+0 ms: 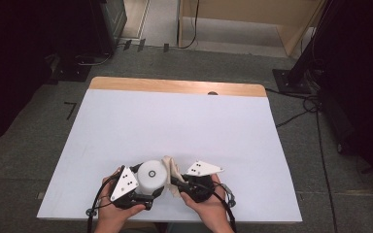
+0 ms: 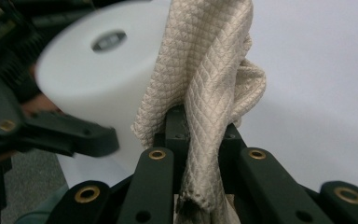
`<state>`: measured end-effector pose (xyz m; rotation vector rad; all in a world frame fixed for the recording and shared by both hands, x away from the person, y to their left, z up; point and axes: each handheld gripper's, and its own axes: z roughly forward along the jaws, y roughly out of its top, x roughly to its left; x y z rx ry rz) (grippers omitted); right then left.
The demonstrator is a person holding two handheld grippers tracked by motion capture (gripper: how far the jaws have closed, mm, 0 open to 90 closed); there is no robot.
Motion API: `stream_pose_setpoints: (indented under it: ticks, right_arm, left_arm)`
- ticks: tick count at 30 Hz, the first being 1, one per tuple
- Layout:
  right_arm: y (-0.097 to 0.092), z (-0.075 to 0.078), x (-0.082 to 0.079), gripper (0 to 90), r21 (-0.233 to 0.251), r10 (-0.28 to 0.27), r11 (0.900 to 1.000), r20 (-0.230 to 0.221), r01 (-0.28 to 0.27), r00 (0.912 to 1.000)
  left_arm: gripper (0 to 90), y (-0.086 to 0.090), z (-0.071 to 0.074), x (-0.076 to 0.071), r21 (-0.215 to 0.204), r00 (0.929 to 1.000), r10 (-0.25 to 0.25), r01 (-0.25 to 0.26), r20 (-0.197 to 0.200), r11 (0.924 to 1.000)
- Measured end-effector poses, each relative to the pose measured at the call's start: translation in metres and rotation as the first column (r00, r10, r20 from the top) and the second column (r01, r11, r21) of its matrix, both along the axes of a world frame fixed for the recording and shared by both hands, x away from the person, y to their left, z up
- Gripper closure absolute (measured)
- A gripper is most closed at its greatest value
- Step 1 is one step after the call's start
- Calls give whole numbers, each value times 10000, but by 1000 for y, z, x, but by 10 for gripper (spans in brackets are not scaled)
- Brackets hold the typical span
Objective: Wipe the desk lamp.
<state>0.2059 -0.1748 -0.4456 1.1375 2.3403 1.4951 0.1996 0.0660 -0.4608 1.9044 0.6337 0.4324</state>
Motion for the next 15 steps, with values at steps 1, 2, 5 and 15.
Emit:
stream_pose_setpoints:
  ticks: [1,2,5,15]
  right_arm:
    - [0,2,-1,808,37,-27,10000,55,26,10000]
    - [0,5,-2,807,53,-16,10000,146,15,9999]
    - [1,4,-3,807,9,15,10000,110,-15,9999]
    - [4,-20,4,805,-325,31,9995,-552,-49,9985]
  left_arm:
    - [83,0,0,0,0,10000,-42,42,-42,10000]
    - [82,1,0,0,-7,10000,-26,26,-62,10000]
    - [82,1,-1,0,-71,10000,9,-9,-47,10000]
    - [82,1,-2,-1,-98,9998,143,-144,-118,9998]
